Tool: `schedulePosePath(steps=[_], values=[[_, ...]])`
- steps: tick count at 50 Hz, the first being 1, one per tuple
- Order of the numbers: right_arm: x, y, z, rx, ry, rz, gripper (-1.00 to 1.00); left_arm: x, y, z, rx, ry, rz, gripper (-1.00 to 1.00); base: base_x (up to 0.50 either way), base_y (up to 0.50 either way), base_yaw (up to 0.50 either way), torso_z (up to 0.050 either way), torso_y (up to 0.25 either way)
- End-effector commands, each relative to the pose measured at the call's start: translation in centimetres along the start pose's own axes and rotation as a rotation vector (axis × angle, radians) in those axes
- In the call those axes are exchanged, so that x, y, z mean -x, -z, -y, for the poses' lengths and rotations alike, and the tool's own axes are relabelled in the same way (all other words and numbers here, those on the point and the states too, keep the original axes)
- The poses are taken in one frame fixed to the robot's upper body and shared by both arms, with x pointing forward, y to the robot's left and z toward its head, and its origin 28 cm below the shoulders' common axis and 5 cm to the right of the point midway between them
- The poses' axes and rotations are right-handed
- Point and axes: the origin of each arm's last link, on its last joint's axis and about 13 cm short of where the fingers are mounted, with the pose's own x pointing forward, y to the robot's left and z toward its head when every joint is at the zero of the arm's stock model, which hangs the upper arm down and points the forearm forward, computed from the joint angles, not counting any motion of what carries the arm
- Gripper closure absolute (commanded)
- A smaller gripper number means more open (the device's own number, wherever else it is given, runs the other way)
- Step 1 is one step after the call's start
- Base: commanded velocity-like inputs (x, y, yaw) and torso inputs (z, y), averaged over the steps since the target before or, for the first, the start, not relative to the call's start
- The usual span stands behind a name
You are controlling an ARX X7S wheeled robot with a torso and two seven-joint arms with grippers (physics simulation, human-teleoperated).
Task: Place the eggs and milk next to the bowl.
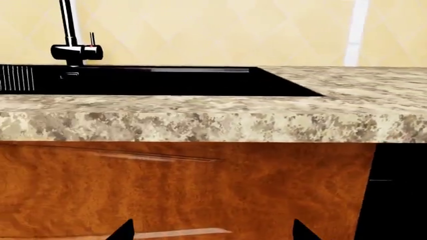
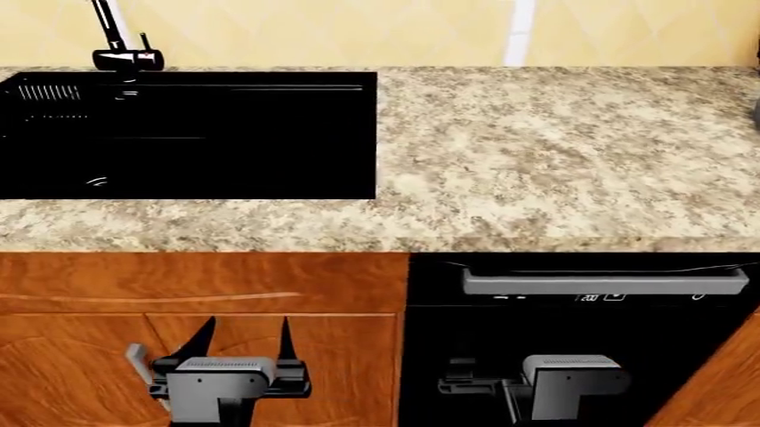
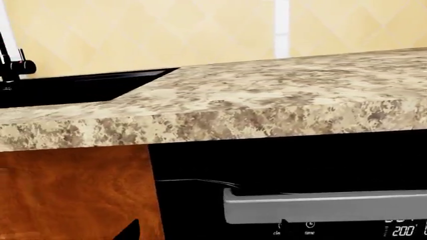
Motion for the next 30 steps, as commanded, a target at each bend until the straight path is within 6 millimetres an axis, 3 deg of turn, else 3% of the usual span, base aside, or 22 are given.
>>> schedulePosePath(steps=[1, 30], values=[[-0.05, 0.08, 0.03, 0.001, -0.008, 0.002, -1.0, -0.03, -0.06, -0.02, -0.003, -0.019, 0.009, -1.0, 0.01, 0.5, 0.0, 0.0, 0.0], [0.09, -0.11, -0.07, -0.014, -0.015, 0.012, -1.0, -0.34, -0.65, -0.16, 0.005, -0.098, 0.053, -1.0, 0.01, 0.5, 0.0, 0.0, 0.0]])
